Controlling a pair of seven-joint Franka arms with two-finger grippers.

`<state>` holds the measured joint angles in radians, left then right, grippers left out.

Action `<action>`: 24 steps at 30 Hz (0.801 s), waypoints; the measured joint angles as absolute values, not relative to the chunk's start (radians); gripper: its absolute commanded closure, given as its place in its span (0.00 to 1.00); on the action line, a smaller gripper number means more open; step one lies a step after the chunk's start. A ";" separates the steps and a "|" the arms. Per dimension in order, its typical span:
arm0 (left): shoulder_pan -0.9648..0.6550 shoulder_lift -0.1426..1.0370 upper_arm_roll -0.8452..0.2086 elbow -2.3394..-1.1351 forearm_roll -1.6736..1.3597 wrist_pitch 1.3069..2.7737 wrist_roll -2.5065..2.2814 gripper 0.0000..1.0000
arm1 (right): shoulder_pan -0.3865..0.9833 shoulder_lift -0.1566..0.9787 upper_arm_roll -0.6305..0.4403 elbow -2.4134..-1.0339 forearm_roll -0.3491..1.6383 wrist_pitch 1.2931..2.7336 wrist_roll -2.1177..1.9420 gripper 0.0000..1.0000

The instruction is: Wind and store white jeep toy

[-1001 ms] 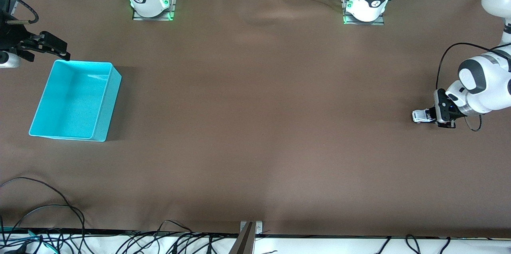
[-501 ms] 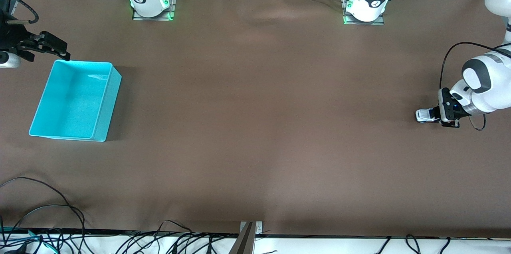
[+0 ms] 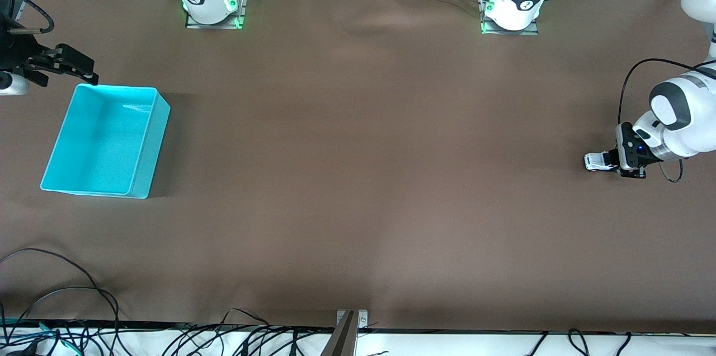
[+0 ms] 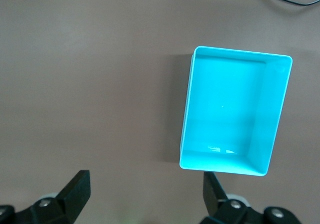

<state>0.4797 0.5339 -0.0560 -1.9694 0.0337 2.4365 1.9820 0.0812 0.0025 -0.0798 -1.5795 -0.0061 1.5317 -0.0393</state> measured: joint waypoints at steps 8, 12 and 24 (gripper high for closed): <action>0.485 0.535 -0.056 -1.967 0.034 2.436 1.991 0.00 | 0.081 0.003 -0.080 -1.579 -0.006 1.532 -0.039 0.00; 0.488 0.537 -0.055 -1.962 0.034 2.433 2.001 0.00 | 0.081 0.003 -0.080 -1.579 -0.006 1.532 -0.039 0.00; 0.488 0.536 -0.059 -1.843 0.034 2.245 1.989 0.00 | 0.081 0.003 -0.080 -1.579 -0.006 1.532 -0.039 0.00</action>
<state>0.4876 0.5357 -0.0592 -1.8428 0.0337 2.2453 1.9894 0.0811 0.0026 -0.0798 -1.5795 -0.0062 1.5318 -0.0393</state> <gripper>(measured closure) 0.000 0.000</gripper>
